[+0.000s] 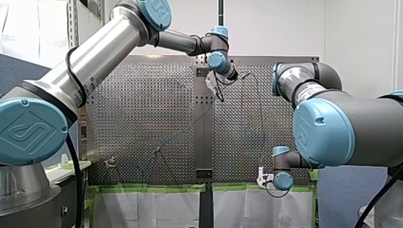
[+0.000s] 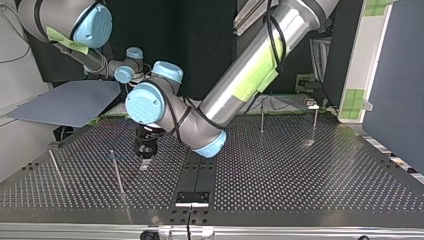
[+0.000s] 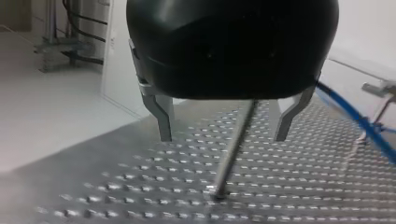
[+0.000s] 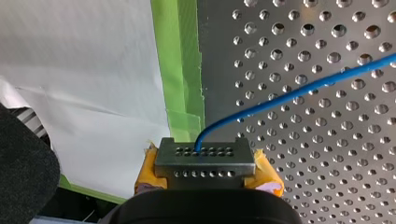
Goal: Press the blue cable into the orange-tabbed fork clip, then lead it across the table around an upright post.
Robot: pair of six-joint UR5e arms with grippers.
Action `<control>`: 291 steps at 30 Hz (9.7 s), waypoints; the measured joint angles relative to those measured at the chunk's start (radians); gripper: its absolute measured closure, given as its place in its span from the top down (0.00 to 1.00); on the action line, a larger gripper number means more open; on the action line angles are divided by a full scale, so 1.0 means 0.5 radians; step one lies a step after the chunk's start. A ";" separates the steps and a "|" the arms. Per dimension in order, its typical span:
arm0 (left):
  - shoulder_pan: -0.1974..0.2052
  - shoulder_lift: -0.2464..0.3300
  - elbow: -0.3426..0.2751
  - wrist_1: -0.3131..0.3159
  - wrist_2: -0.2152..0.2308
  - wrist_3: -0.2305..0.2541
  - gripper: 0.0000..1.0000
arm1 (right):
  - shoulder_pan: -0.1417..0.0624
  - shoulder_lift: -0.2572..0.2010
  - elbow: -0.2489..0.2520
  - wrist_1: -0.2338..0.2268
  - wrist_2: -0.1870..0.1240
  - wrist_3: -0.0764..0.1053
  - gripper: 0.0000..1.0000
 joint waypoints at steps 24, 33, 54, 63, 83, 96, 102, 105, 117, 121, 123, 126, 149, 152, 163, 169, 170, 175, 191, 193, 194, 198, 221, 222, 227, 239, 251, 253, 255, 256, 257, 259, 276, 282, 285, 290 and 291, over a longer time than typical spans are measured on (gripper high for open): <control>0.074 -0.022 0.419 0.141 0.229 -0.055 1.00 | 0.015 0.000 0.000 -0.002 -0.017 0.000 0.01; 0.103 -0.177 0.461 0.153 0.335 -0.124 1.00 | 0.019 0.000 0.000 0.000 -0.017 0.000 0.01; 0.106 -0.256 0.281 0.035 0.111 0.144 1.00 | 0.019 0.000 0.000 0.001 -0.019 0.000 0.01; 0.077 -0.256 0.266 -0.053 0.123 0.318 1.00 | 0.021 0.000 0.000 0.001 -0.020 0.000 0.01; 0.014 -0.191 0.329 -0.268 0.126 0.535 1.00 | 0.025 0.000 0.000 0.001 -0.020 0.000 0.01; -0.106 -0.122 0.254 -0.400 0.170 0.650 1.00 | 0.026 0.000 0.000 0.001 -0.023 0.000 0.01; -0.152 -0.054 0.199 -0.391 0.192 0.736 1.00 | 0.026 0.000 0.000 0.009 -0.023 0.000 0.01; -0.162 -0.046 0.195 -0.393 0.165 0.763 1.00 | 0.025 0.000 0.000 0.015 -0.023 0.000 0.01; -0.183 -0.044 0.194 -0.389 0.139 0.780 1.00 | 0.026 0.000 0.000 0.022 -0.023 0.000 0.01; -0.184 -0.044 0.194 -0.389 0.124 0.775 1.00 | 0.026 0.000 0.000 0.024 -0.023 0.000 0.01; -0.186 -0.044 0.194 -0.387 0.112 0.772 1.00 | 0.026 0.000 0.000 0.026 -0.023 0.000 0.01; -0.187 -0.044 0.194 -0.382 0.092 0.765 1.00 | 0.026 0.000 0.000 0.030 -0.023 0.000 0.01; -0.219 -0.041 0.193 -0.459 -0.302 0.709 1.00 | 0.029 0.001 0.000 0.032 -0.023 0.000 0.01; -0.221 -0.041 0.194 -0.468 -0.361 0.710 1.00 | 0.029 0.001 0.000 0.032 -0.023 0.000 0.01; -0.227 -0.041 0.194 -0.474 -0.544 0.706 1.00 | 0.030 0.002 0.000 0.028 -0.024 0.000 0.01; -0.229 -0.041 0.193 -0.475 -0.559 0.706 1.00 | 0.030 0.003 0.000 0.030 -0.033 0.000 0.01; -0.229 -0.041 0.193 -0.475 -0.560 0.706 1.00 | 0.030 0.003 0.000 0.030 -0.034 0.000 0.01; -0.232 -0.042 0.192 -0.475 -0.561 0.705 1.00 | 0.029 0.003 0.000 0.031 -0.036 0.000 0.01; -0.234 0.057 0.008 -0.363 -0.571 0.789 1.00 | 0.029 0.003 0.000 0.032 -0.038 -0.007 0.01; -0.236 0.100 -0.036 -0.320 -0.575 0.831 1.00 | 0.029 0.003 0.000 0.032 -0.038 -0.008 0.01; -0.237 0.118 -0.054 -0.301 -0.576 0.849 1.00 | 0.029 0.003 0.000 0.032 -0.038 -0.008 0.01; -0.244 0.200 -0.137 -0.220 -0.579 0.929 1.00 | 0.029 0.003 0.000 0.032 -0.038 -0.011 0.01; -0.245 0.692 -0.629 0.273 -0.393 0.816 1.00 | 0.029 0.003 0.000 0.031 -0.038 -0.012 0.01; -0.245 0.710 -0.647 0.289 -0.390 0.811 1.00 | 0.029 0.003 0.000 0.032 -0.038 -0.012 0.01; -0.244 0.802 -0.739 0.382 -0.359 0.751 1.00 | 0.030 0.003 0.000 0.032 -0.038 -0.014 0.01; -0.242 1.015 -0.993 0.636 -0.357 0.533 1.00 | 0.034 0.003 -0.001 0.032 -0.038 -0.015 0.01; -0.244 1.027 -1.237 0.879 -0.360 0.481 1.00 | 0.038 0.003 -0.002 0.034 -0.038 -0.015 0.01; -0.245 1.027 -1.275 0.918 -0.362 0.470 1.00 | 0.039 0.003 -0.002 0.034 -0.038 -0.015 0.01; -0.246 1.027 -1.309 0.953 -0.363 0.458 1.00 | 0.039 0.003 -0.001 0.034 -0.038 -0.015 0.01; -0.247 1.027 -1.333 0.976 -0.364 0.448 1.00 | 0.039 0.003 -0.001 0.034 -0.038 -0.015 0.01; -0.246 1.027 -1.352 0.994 -0.363 0.440 1.00 | 0.039 0.003 -0.001 0.035 -0.038 -0.015 0.01; -0.242 1.027 -1.397 1.040 -0.360 0.414 1.00 | 0.040 0.003 -0.001 0.035 -0.038 -0.015 0.01; -0.258 1.027 -1.732 1.374 -0.318 0.257 1.00 | 0.049 0.003 -0.002 0.046 -0.038 -0.018 0.01; -0.259 1.027 -1.850 1.493 -0.320 0.243 1.00 | 0.050 0.003 -0.003 0.047 -0.038 -0.018 0.01; -0.259 1.027 -1.902 1.545 -0.323 0.240 1.00 | 0.050 0.003 -0.003 0.047 -0.038 -0.018 0.01; -0.259 1.024 -1.991 1.634 -0.325 0.235 1.00 | 0.050 0.003 -0.003 0.047 -0.038 -0.018 0.01; -0.259 1.024 -2.008 1.652 -0.328 0.235 1.00 | 0.050 0.003 -0.003 0.047 -0.038 -0.018 0.01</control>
